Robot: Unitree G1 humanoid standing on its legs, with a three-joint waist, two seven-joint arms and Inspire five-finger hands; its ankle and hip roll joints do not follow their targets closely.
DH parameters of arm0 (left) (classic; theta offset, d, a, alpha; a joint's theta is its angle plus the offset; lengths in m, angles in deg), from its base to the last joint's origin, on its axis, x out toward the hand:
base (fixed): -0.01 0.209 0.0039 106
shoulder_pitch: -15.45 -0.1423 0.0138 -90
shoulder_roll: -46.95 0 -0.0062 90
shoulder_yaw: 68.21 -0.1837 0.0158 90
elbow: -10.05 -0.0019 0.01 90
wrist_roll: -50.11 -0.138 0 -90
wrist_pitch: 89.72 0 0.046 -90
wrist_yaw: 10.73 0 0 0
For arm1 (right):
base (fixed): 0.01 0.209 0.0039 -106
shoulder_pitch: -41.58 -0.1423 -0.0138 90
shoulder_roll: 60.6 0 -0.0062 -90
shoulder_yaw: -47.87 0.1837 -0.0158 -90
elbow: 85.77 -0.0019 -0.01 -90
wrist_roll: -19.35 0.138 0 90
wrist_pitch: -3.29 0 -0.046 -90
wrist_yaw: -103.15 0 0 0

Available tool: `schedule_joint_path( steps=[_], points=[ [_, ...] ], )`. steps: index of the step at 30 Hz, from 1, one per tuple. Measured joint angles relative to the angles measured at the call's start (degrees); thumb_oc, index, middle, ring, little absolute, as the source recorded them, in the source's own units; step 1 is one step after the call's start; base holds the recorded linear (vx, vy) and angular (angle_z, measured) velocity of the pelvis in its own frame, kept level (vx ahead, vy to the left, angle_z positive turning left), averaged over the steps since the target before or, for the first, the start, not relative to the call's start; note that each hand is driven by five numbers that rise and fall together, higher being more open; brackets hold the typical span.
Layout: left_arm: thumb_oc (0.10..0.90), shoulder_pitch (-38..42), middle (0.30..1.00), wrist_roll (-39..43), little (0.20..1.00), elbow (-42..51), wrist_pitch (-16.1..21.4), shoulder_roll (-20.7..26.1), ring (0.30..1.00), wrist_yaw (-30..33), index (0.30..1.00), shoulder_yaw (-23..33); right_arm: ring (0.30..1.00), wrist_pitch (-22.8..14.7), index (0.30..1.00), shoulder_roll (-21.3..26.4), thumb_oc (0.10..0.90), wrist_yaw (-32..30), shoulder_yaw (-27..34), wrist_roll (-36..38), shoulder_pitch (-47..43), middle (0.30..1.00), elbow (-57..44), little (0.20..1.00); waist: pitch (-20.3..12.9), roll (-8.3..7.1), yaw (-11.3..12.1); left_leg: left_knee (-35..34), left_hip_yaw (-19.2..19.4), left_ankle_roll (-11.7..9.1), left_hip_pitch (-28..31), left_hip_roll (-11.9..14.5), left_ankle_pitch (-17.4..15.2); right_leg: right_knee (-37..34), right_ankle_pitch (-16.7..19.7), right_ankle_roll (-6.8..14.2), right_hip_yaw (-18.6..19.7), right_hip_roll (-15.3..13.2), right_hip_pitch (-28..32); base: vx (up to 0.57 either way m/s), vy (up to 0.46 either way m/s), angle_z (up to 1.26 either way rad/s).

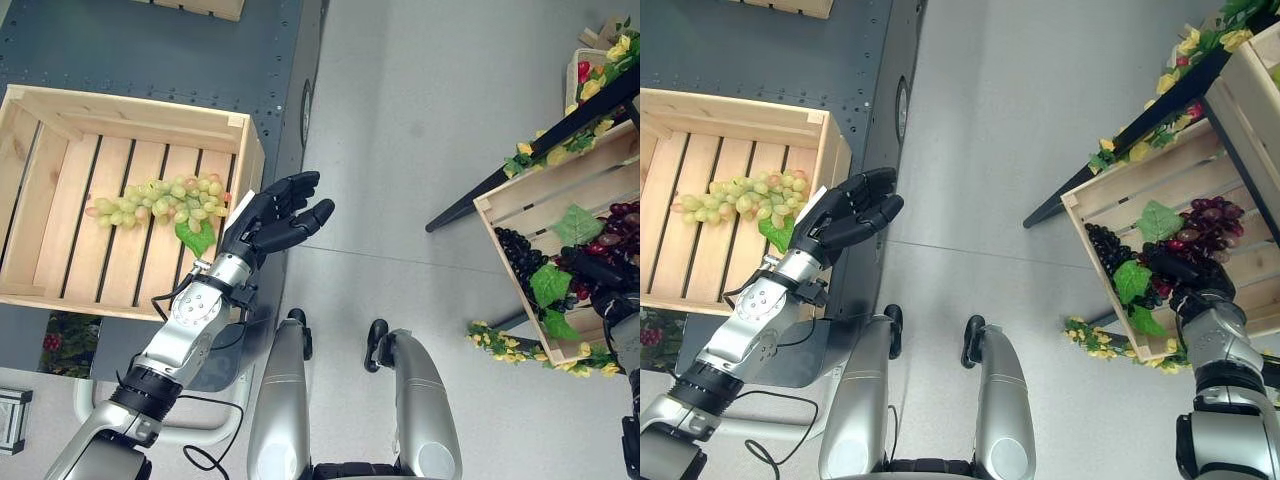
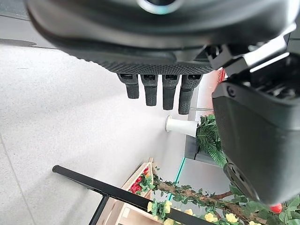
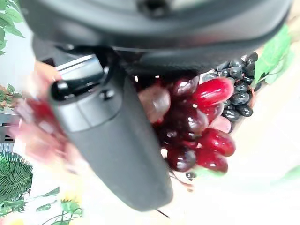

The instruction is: Pick up the fruits from the basket on one side to the basket on the other side

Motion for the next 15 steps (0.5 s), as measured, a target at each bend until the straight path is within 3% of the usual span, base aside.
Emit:
schedule_joint_path(
  steps=[15],
  points=[
    [0.8,0.8,0.9,0.0,0.9,0.3,0.0,0.1,0.9,0.4,0.9,-1.3,0.9,0.5,0.9,1.6,0.8,-0.2,1.4,-2.4,-1.1,0.9,2.2,0.9,-0.1,-0.14,-0.4,-2.3,0.6,0.3,2.1,-0.2,0.2,-2.3,0.5,0.6,0.4,0.1,1.9,-0.01,0.034,-0.01]
  ],
)
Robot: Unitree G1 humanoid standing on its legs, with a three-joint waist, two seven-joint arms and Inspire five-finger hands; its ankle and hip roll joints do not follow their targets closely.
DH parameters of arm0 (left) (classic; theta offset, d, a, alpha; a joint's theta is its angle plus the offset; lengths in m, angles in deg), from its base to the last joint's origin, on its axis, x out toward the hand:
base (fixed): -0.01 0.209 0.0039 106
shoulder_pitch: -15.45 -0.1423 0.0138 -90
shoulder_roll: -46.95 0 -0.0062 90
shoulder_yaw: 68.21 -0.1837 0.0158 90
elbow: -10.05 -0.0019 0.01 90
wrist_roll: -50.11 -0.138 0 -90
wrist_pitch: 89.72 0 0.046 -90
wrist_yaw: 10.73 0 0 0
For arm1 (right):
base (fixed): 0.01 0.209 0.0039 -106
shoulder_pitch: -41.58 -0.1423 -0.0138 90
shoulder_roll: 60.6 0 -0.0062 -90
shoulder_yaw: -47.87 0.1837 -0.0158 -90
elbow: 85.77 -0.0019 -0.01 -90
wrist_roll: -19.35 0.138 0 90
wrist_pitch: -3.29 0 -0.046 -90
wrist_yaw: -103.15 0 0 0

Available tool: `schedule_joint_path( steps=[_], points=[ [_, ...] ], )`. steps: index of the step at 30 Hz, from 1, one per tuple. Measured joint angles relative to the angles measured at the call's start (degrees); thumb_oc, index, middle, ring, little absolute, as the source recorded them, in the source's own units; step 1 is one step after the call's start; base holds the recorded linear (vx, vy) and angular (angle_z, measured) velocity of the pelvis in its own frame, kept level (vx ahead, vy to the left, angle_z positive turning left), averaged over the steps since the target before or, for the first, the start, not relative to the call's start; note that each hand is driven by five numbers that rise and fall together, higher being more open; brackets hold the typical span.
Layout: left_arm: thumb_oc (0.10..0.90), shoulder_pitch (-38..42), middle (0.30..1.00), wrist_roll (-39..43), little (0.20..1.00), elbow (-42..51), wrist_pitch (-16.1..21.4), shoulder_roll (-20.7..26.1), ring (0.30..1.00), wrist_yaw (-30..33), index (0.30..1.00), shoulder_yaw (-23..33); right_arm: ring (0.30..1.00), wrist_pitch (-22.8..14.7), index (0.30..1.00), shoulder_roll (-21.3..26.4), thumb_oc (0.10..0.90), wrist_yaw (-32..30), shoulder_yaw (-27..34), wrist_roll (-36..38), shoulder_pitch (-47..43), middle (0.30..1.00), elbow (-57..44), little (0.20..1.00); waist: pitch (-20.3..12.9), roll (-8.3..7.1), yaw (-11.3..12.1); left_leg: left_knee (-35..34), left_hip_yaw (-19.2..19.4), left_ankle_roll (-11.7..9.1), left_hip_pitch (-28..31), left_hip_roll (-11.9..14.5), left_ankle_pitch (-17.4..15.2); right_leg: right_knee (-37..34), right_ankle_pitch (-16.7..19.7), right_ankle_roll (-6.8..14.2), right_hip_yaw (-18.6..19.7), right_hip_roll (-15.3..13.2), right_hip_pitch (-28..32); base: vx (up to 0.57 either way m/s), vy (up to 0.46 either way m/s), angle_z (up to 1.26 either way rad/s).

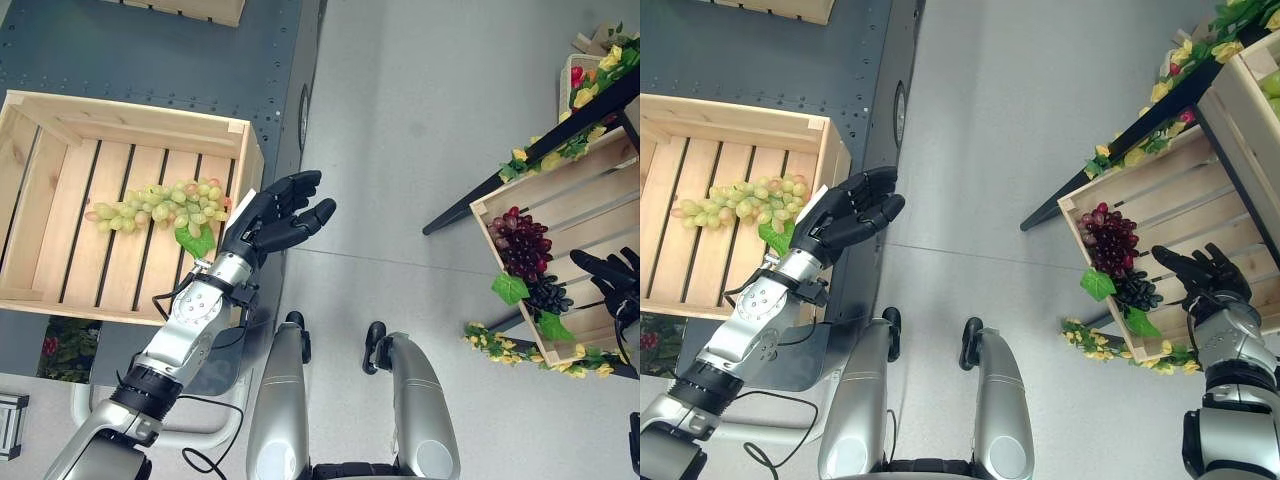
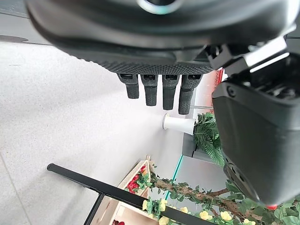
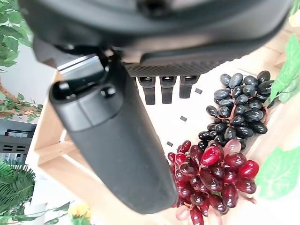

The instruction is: Pick up the fruits from the basket on one side to the basket on the other side

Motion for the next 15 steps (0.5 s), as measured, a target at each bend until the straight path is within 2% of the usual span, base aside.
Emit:
schedule_joint_path(
  steps=[2,5,8,9,12,15],
  points=[
    [0.8,0.4,0.9,-0.2,0.9,0.0,0.4,-0.1,0.9,1.2,0.9,-1.0,0.9,0.0,0.9,-0.1,0.8,0.1,-0.1,0.0,0.0,0.9,-0.1,0.9,-0.2,0.37,-0.2,-0.4,0.1,0.0,0.6,0.0,0.0,-0.4,0.0,0.0,0.0,0.0,0.6,0.0,0.065,0.0],
    [0.8,0.7,0.9,-4.3,0.9,0.1,3.3,-0.2,0.9,6.3,0.9,-0.9,0.9,-0.2,0.9,-0.9,0.8,0.4,-0.2,-0.1,0.5,0.9,-0.7,0.9,-0.2,0.39,-0.2,-1.2,0.4,-0.2,1.8,0.0,0.1,-1.0,0.0,0.0,0.0,-0.1,1.6,0.03,0.053,-0.02],
    [0.8,1.7,0.9,-15.2,0.9,0.1,7.2,2.1,0.9,16.6,0.9,0.9,0.9,-1.8,0.9,-5.0,0.8,2.5,-1.4,-2.1,2.9,0.9,-2.6,0.9,-0.2,0.41,-0.2,-2.3,1.1,-0.3,4.1,-0.1,0.1,-1.3,-0.2,-0.2,0.1,-0.4,3.2,0.03,0.058,-0.05],
    [0.8,2.0,0.9,-16.8,0.9,0.1,7.7,2.9,0.9,18.3,0.9,1.6,0.9,-2.1,0.9,-5.6,0.8,2.7,-2.6,-2.2,3.7,0.9,-3.6,0.9,-0.2,0.44,-0.2,-2.4,1.2,-0.3,4.3,-0.1,0.1,-1.3,-0.3,-0.3,0.2,-0.5,3.3,0.05,0.09,-0.03],
    [0.8,4.0,0.9,-25.0,0.9,-0.9,10.3,5.8,0.9,27.5,0.9,7.2,0.9,-4.1,0.9,-10.4,0.8,3.2,-4.8,-4.0,7.9,0.9,-9.5,0.9,-0.2,0.45,-0.3,-3.2,1.4,-0.5,4.9,-0.2,0.3,-1.1,-0.5,-0.5,0.0,-0.9,3.4,0.03,0.06,-0.02],
    [0.8,5.3,0.9,-30.4,0.9,-3.3,13.6,6.4,0.9,36.1,0.9,12.0,0.9,-5.0,0.9,-14.1,0.8,3.3,-5.3,-4.7,10.0,0.9,-10.6,0.9,-0.2,0.47,-0.3,-3.9,1.9,-0.5,5.5,-0.5,0.4,-0.9,-0.6,-0.6,0.0,-1.4,3.5,0.05,0.062,-0.04]
  ],
)
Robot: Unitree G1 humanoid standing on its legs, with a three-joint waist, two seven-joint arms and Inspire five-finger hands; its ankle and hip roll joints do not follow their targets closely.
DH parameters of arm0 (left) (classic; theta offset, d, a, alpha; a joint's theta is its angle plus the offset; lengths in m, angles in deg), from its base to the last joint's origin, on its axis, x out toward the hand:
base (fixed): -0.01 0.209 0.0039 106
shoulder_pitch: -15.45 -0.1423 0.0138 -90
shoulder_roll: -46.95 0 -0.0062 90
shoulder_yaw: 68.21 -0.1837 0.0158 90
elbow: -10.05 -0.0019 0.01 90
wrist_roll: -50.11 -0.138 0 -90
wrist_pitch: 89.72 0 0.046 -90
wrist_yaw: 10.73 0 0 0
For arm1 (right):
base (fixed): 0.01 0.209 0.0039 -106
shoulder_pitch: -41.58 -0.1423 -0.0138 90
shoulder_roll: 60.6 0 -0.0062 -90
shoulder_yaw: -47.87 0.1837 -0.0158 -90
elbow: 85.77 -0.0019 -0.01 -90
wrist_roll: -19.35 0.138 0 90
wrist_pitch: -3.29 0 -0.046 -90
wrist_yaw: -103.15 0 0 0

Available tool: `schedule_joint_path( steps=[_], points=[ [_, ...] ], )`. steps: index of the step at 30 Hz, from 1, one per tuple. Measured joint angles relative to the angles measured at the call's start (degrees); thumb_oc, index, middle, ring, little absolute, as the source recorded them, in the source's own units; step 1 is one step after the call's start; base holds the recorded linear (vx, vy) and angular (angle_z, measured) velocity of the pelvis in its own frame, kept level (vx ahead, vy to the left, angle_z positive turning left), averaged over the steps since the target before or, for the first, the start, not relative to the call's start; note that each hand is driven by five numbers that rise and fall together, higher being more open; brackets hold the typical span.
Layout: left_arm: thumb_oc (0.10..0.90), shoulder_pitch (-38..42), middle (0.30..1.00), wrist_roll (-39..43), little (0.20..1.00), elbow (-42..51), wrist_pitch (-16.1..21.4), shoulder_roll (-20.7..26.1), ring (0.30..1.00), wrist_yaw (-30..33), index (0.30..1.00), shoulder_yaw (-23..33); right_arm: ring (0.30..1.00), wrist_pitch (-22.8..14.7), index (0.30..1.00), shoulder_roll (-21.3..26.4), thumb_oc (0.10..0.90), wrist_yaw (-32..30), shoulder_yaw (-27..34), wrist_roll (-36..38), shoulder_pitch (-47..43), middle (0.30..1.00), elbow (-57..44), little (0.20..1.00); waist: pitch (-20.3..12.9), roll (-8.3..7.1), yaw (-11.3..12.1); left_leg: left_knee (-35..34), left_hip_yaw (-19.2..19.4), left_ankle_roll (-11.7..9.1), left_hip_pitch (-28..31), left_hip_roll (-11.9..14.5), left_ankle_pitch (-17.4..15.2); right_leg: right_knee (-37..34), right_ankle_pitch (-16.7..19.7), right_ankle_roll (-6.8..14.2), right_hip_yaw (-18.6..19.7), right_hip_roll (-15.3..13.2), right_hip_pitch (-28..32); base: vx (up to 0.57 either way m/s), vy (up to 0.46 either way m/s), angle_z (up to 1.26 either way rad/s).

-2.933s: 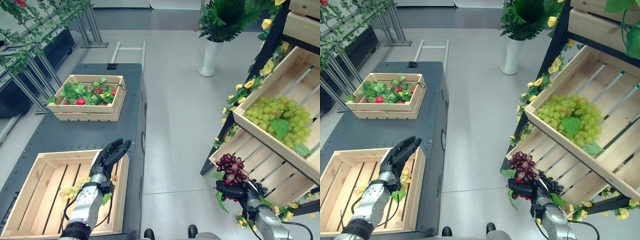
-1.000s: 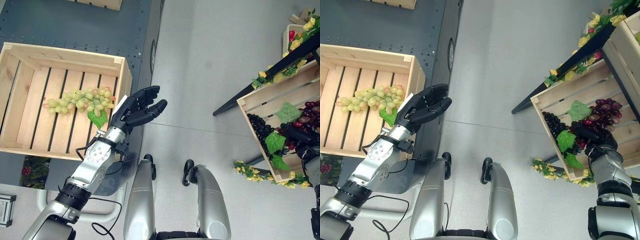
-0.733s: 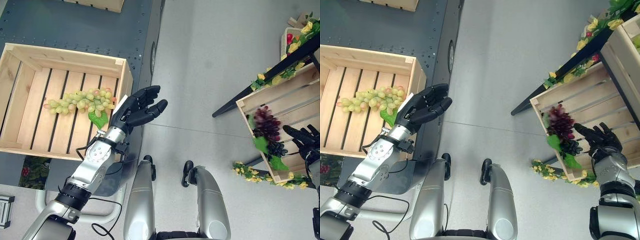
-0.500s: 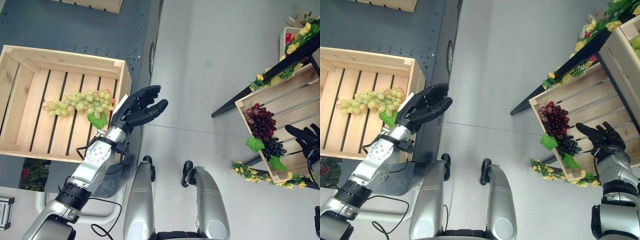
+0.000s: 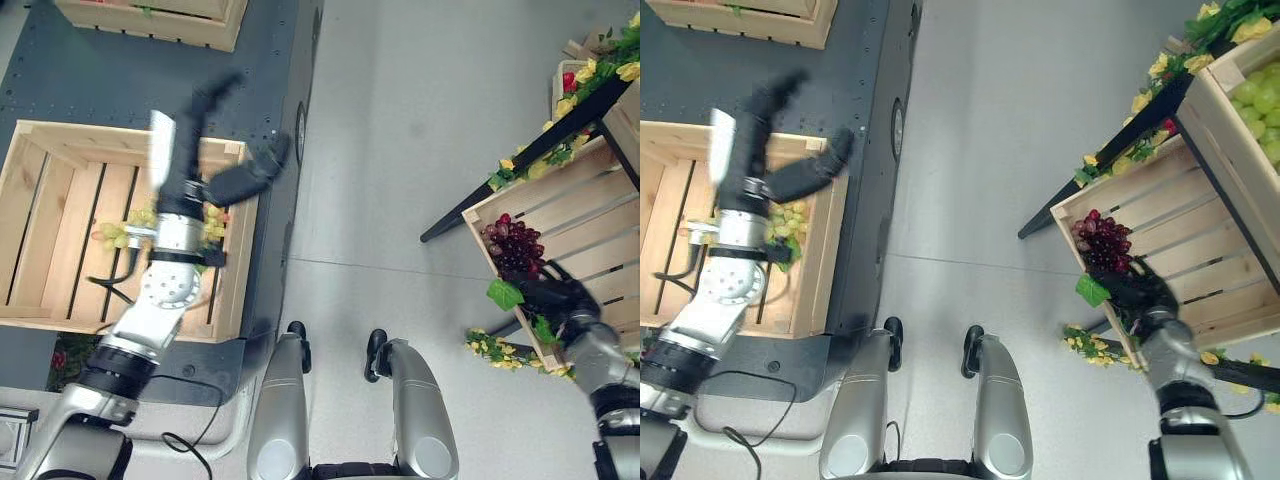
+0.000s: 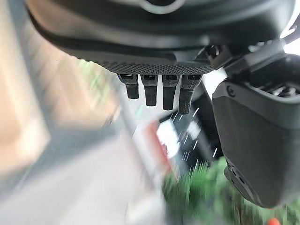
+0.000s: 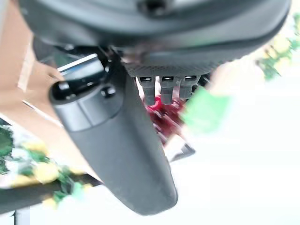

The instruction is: Pick up the fruits from the basket on one side to the basket on the other side

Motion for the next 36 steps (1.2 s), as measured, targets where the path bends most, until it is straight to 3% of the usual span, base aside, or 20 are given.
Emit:
schedule_joint_path(
  steps=[3,10,14,21,29,32,36],
  points=[
    [0.8,0.2,0.9,-3.1,0.9,-3.8,2.0,0.0,0.9,6.7,0.9,2.0,0.9,0.0,0.9,-0.4,0.8,0.0,-1.6,-1.7,1.5,0.9,0.1,0.9,0.0,0.01,0.0,0.0,0.3,-0.2,0.3,-0.3,0.1,0.7,-0.4,0.0,-0.1,-0.6,0.0,0.03,0.041,0.01],
    [0.8,0.1,0.9,-6.3,0.9,-15.0,1.9,0.5,0.9,8.6,0.9,2.0,0.9,0.0,0.9,-0.2,0.8,0.1,-1.6,-1.9,1.2,0.9,0.6,0.9,0.0,0.09,0.3,0.0,0.4,-0.2,0.3,-0.4,0.1,1.2,-1.0,-0.4,-0.3,-1.0,-0.2,0.02,0.058,0.02],
    [0.8,0.3,0.9,-6.9,0.9,-23.0,1.1,4.2,0.9,6.5,0.9,0.8,0.9,0.0,0.9,1.0,0.8,1.4,-1.7,-4.1,-0.1,0.9,1.8,0.9,0.0,0.37,-0.2,0.1,0.9,-0.5,-0.1,-0.4,0.0,1.9,-1.2,-0.4,-0.2,-1.4,-1.0,0.0,0.076,-0.04],
    [0.8,0.3,0.9,-9.0,0.9,-33.3,-3.9,6.6,0.9,1.8,0.9,-3.0,0.9,-0.2,0.9,1.5,0.8,3.4,-1.8,-4.1,-1.2,0.9,2.8,0.9,0.1,0.81,-0.2,0.6,1.0,-0.3,-2.1,-0.4,0.1,2.9,-1.3,-0.5,-0.3,-1.6,-3.4,0.0,0.06,-0.01],
    [0.8,0.3,0.9,-14.8,0.9,-37.9,-6.9,7.2,0.9,-2.2,0.9,-4.6,0.9,-0.2,0.9,3.8,0.8,4.7,-3.8,-4.1,-3.3,0.9,4.9,0.9,0.1,1.29,-0.1,0.9,1.1,-0.4,-3.4,-0.4,0.1,3.2,-1.4,-0.8,-0.3,-1.9,-4.6,-0.01,0.05,0.0],
    [0.8,0.9,0.9,-18.7,0.9,-39.3,-6.8,9.4,0.9,-3.1,0.9,-10.0,0.9,-0.3,0.9,4.9,0.8,6.4,-4.2,-4.0,-3.8,0.9,5.3,0.9,0.1,1.38,-0.2,1.0,1.2,-0.7,-4.2,-0.4,0.1,3.6,-1.5,-0.9,-0.3,-1.9,-5.7,0.0,0.0,0.0],
    [0.8,2.3,0.9,-20.7,0.9,-40.0,-6.9,9.7,0.9,-4.2,0.9,-12.5,0.9,-0.8,0.9,5.6,0.8,7.6,-4.8,-4.0,-4.2,0.9,5.3,0.9,0.1,1.43,-0.4,1.1,1.0,-0.7,-5.2,-0.3,0.4,3.9,-1.5,-1.0,-0.5,-1.9,-6.7,0.0,0.005,0.01]
  ],
)
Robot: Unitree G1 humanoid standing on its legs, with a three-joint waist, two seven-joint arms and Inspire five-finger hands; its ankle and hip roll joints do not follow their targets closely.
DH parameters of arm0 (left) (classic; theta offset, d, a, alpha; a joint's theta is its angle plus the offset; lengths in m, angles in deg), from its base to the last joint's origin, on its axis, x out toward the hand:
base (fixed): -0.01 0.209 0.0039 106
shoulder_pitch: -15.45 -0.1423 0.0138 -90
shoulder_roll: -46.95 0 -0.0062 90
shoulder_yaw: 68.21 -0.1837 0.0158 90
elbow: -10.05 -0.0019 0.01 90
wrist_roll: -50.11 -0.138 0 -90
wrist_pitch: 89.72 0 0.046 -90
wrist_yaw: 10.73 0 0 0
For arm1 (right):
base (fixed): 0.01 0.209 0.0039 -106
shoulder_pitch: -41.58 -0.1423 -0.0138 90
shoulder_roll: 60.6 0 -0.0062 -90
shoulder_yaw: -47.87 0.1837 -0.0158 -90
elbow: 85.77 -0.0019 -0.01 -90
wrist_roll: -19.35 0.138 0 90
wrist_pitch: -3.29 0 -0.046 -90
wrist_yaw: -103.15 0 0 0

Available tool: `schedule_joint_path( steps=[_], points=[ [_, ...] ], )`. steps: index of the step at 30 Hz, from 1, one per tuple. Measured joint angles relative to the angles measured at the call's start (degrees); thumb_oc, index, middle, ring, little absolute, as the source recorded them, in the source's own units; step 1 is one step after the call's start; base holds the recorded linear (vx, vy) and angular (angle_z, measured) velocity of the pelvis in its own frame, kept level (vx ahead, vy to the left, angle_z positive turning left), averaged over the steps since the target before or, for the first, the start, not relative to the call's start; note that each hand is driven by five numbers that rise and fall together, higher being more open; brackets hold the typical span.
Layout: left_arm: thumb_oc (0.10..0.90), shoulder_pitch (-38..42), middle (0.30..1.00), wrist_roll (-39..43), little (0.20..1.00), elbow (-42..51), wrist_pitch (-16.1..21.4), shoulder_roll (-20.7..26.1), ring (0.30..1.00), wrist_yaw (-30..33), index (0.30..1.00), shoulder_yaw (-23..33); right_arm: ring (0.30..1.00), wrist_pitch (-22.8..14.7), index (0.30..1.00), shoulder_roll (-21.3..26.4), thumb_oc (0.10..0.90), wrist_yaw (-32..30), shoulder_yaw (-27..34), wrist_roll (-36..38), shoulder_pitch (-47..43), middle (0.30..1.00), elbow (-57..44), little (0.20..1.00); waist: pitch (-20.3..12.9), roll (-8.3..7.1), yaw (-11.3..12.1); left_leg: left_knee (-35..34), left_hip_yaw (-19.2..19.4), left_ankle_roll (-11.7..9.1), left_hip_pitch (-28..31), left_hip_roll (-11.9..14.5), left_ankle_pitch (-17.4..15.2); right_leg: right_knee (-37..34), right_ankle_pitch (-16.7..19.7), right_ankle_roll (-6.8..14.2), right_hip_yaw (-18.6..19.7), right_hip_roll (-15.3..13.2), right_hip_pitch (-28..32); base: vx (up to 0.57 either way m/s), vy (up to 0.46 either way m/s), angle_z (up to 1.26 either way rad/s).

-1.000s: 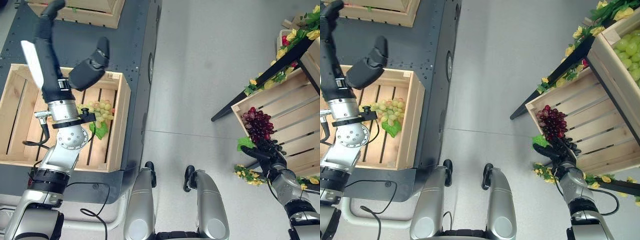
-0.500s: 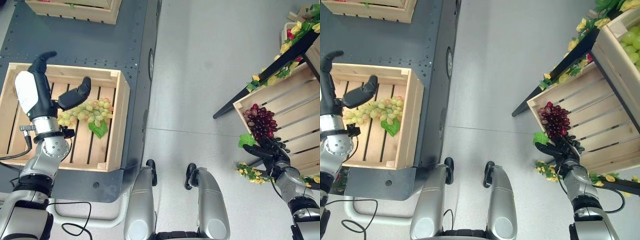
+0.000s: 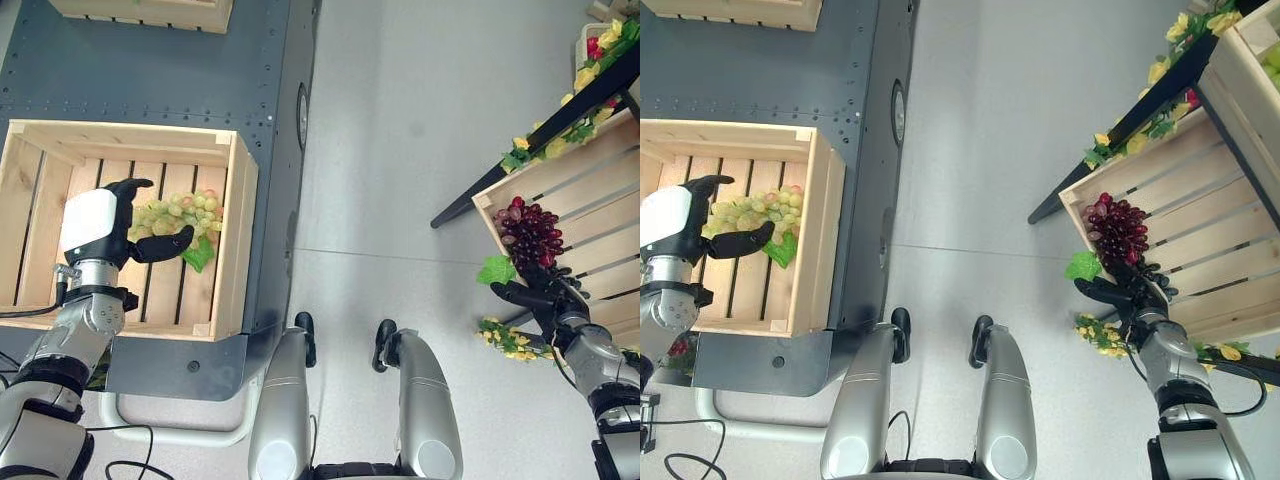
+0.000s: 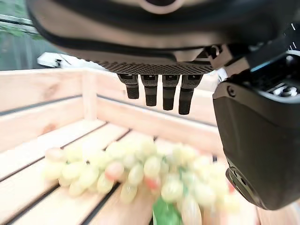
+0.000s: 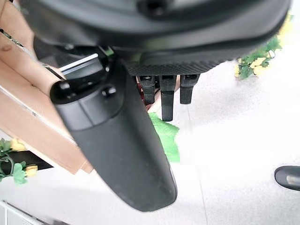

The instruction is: Pick up the fruits from the basket on one side to the basket on the other side

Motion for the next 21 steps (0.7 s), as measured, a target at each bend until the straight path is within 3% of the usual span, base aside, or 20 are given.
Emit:
schedule_joint_path(
  steps=[10,21],
  points=[
    [0.8,3.4,0.9,-8.1,0.9,-0.5,-0.7,1.7,0.9,-0.3,0.9,-4.9,0.9,-0.7,0.9,1.2,0.8,0.7,-2.6,0.6,0.7,0.9,-4.7,0.9,0.0,0.02,-1.8,0.0,0.0,-0.1,-1.1,0.4,0.0,0.0,-0.2,-0.3,-0.8,0.0,-1.1,0.0,0.0,0.0],
    [0.8,6.5,0.9,-15.0,0.9,-1.4,-7.2,1.9,0.9,1.5,0.9,-9.5,0.9,-1.4,0.9,2.7,0.8,0.4,-3.6,3.1,4.5,0.9,-16.2,0.9,0.0,-0.02,-2.8,0.0,-0.1,-0.8,-2.6,1.0,0.5,1.0,-0.5,-1.1,-1.4,0.0,-3.0,0.01,0.008,0.0]
  ],
)
